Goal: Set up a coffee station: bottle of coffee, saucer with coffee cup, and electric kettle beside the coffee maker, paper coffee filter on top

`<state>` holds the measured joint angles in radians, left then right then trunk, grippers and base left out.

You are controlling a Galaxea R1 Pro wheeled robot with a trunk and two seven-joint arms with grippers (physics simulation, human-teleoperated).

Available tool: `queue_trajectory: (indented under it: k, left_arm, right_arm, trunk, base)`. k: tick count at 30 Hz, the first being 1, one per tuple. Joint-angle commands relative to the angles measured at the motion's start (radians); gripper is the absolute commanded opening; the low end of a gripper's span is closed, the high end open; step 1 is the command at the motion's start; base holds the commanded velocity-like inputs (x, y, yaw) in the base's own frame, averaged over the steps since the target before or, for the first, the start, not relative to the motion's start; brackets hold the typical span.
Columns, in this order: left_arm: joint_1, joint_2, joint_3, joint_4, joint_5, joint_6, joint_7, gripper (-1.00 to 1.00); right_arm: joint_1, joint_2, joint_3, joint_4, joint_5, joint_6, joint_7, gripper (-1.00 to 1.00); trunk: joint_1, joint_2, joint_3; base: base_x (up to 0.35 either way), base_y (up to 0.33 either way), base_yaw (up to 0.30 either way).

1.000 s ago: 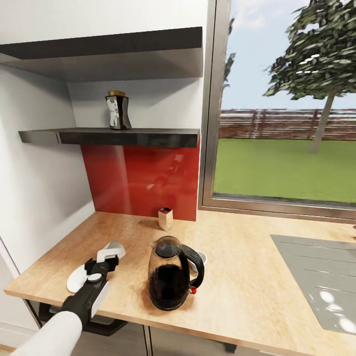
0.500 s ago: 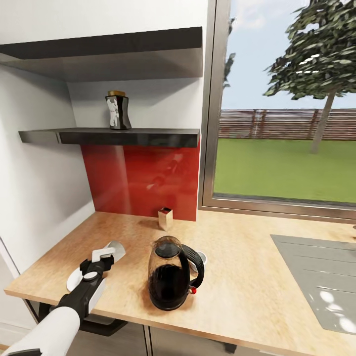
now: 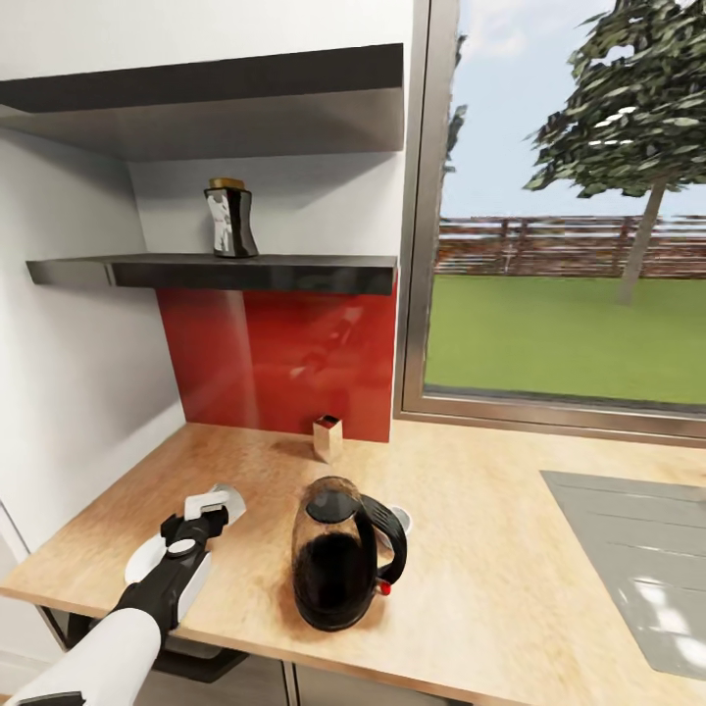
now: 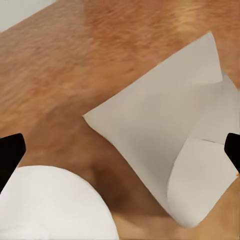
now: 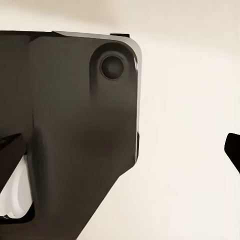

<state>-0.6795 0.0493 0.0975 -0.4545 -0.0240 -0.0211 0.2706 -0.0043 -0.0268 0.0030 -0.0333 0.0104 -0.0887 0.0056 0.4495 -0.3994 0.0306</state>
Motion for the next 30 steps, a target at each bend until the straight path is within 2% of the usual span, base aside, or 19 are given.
queue_trajectory:
  k: [1, 11, 30]
  left_arm:
    - [0.000, 0.000, 0.002, 0.001, -0.002, -0.003, 0.001, 1.00]
    - [0.000, 0.007, 0.010, 0.002, 0.005, -0.003, 0.001, 1.00]
    - [0.001, 0.002, 0.006, 0.002, -0.002, -0.005, 0.000, 1.00]
  right_arm:
    - [0.000, 0.000, 0.000, 0.001, 0.001, -0.003, 0.001, 1.00]
    - [0.000, -0.001, 0.000, 0.001, 0.002, -0.003, 0.002, 1.00]
    - [0.000, -0.001, 0.000, 0.001, 0.002, -0.003, 0.002, 1.00]
  trunk:
    - [0.001, -0.001, 0.000]
    - [0.001, -0.001, 0.000]
    - [0.001, -0.001, 0.000]
  base:
    - [0.064, 0.000, 0.000]
    - [0.043, 0.026, 0.000]
    - [0.065, 0.036, 0.000]
